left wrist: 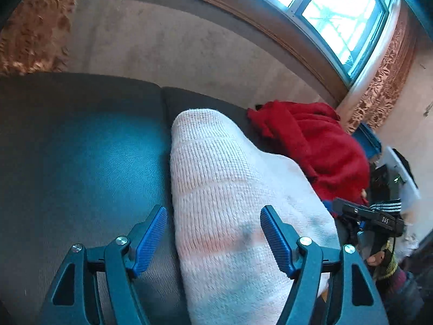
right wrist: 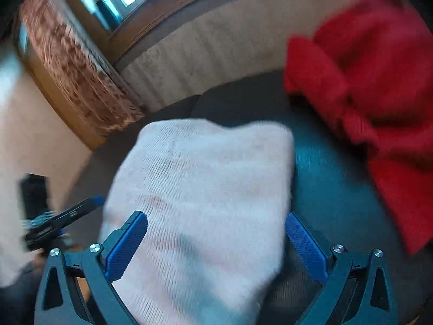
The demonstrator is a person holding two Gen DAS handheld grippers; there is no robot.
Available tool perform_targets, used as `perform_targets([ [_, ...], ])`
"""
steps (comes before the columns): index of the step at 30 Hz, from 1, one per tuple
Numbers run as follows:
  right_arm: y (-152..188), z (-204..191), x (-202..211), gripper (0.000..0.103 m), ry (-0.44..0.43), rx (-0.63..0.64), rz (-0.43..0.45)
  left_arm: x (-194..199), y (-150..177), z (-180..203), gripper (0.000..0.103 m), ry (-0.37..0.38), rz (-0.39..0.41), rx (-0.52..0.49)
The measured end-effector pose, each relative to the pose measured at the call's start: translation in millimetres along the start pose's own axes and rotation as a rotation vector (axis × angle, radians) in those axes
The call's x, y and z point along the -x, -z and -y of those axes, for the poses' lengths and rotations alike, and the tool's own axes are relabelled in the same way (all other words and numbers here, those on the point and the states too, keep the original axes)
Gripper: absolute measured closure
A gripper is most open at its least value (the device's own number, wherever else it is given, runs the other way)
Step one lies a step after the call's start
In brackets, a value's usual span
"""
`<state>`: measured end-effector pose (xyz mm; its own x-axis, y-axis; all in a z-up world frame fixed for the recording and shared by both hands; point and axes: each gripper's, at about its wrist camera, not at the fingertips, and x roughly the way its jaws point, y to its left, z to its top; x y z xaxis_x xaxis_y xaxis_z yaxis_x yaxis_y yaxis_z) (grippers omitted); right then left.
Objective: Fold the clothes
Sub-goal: 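Grasp the rolled sweater end with the left gripper and lift it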
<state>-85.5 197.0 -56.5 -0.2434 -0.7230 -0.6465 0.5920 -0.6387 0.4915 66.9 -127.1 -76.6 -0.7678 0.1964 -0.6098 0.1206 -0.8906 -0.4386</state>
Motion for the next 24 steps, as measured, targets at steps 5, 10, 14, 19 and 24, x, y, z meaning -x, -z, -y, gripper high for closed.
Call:
perform_targets([
  [5,17.0,31.8,-10.2,0.000,-0.077,-0.092,-0.070,-23.1,-14.9,-26.6,0.030,0.099,-0.062,0.064],
  [10,8.9,19.5,-39.2,0.000,-0.167,-0.004,-0.099,-58.3,-20.9,-27.8,0.023,0.198,-0.112,0.089],
  [14,11.2,9.0,-51.3,0.000,-0.158,0.103,-0.078,-87.6,-20.0,-24.4,0.012,0.243,-0.155,0.109],
  [19,19.7,-23.9,-63.0,0.001,0.006,0.324,-0.119,-87.3,-13.2,-16.1,0.041,0.242,-0.152,0.076],
  [24,7.4,-45.7,-75.3,0.035,-0.010,0.271,-0.150,-56.6,-9.5,-32.1,0.054,0.198,-0.083,0.118],
])
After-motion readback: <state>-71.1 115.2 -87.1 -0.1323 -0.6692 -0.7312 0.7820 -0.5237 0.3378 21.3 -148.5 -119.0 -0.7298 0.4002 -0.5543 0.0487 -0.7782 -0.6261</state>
